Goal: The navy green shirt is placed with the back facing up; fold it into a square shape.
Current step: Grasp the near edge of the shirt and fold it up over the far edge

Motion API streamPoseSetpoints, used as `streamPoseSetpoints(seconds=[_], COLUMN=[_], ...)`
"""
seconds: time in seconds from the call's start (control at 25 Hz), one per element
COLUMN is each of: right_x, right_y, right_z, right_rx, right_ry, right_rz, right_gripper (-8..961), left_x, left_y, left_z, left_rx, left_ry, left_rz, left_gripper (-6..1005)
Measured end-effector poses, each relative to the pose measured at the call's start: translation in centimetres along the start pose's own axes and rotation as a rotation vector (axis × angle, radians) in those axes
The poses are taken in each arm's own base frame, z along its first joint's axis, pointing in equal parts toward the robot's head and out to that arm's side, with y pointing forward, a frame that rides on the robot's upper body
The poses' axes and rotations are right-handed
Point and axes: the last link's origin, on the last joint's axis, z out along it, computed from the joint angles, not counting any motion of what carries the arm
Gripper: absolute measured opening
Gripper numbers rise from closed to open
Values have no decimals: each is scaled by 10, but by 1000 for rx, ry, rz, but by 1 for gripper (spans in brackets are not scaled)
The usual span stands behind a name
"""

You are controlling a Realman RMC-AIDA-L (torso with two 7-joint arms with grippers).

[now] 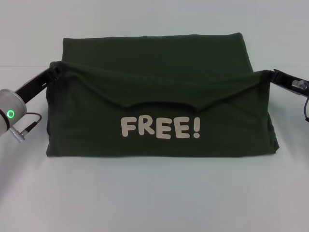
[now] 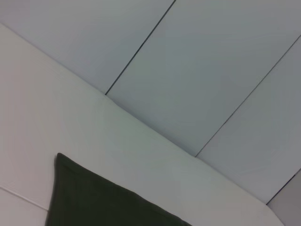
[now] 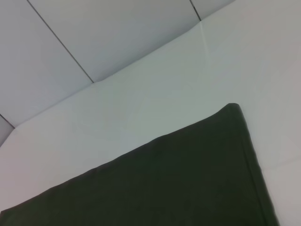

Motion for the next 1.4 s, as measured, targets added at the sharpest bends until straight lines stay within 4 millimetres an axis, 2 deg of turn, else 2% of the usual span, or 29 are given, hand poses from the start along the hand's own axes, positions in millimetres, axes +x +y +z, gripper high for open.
streamPoseSetpoints(seconds=[0.32, 0.84, 1.04, 1.4], right_x=[-3, 3, 4, 8], right_y=[3, 5, 7, 4], right_z=[3, 10, 11, 7], right_rx=[1, 47, 45, 18], right_ry=[-7, 12, 16, -20], right_rz=[-17, -66, -88, -73], right_gripper=[113, 130, 137, 325], left_x=[2, -13, -17, -22], left_y=[-3, -1, 1, -7], left_z=[1, 6, 10, 3], left_rx=[27, 67, 81, 102], left_ry=[11, 45, 38, 44], left_rz=[19, 50, 83, 53], left_gripper=[38, 38, 159, 348])
